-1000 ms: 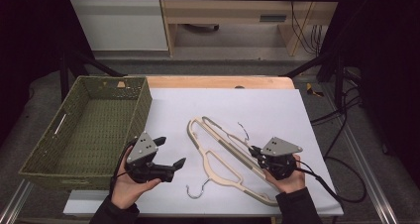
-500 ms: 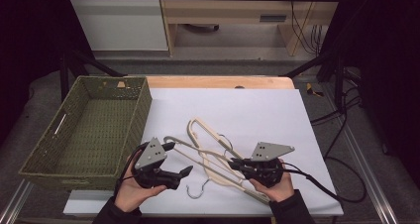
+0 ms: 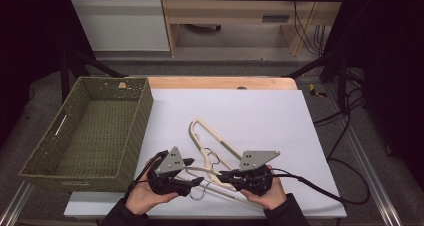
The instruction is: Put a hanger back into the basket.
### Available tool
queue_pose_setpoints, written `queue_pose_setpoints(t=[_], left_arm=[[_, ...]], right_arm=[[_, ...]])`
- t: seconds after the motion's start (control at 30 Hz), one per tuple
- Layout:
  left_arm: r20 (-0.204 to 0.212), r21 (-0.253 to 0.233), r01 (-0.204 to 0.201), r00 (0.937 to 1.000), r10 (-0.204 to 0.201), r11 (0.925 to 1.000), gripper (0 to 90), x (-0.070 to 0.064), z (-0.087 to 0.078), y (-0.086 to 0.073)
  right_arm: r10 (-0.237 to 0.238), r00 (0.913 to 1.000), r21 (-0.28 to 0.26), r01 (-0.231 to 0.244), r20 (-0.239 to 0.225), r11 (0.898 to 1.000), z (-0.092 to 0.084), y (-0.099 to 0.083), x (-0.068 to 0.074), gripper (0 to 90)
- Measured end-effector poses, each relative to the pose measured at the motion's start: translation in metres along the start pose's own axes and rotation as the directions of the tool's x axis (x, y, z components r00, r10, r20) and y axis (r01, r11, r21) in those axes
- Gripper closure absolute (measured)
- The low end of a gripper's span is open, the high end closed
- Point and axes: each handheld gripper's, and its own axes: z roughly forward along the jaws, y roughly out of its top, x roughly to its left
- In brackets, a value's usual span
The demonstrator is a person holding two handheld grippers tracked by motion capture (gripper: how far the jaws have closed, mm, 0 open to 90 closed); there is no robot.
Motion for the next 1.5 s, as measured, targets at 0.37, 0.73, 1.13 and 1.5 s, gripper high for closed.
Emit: queue_pose_setpoints(t=[0.37, 0.73, 1.13, 1.5], left_arm=[[0.019, 0.072, -0.048, 0.9987, 0.046, 0.9963, 65.0, -0.001, 0.002, -0.001], [0.076, 0.115, -0.069, 0.9952, 0.061, 0.9910, 79.1, -0.008, 0.000, 0.002], [0.148, 0.049, 0.004, 0.9890, -0.011, 0.9988, 86.0, -0.013, -0.006, 0.006], [0.024, 0.021, 0.080, 0.9965, -0.080, 0.9966, 86.0, 0.000, -0.018, 0.003]], right_arm=[[-0.023, 0.9980, 0.016, 0.024, -0.058, 1.000, 0.005, 0.001, 0.003, 86.4], [-0.035, 0.9989, 0.020, 0.034, 0.031, 0.999, 0.003, 0.000, 0.002, 72.6], [-0.043, 0.9961, -0.064, 0.048, 0.077, 0.997, -0.005, 0.003, 0.004, 52.8], [0.047, 0.9797, -0.156, -0.016, 0.195, 0.988, -0.026, -0.002, -0.008, 25.4]])
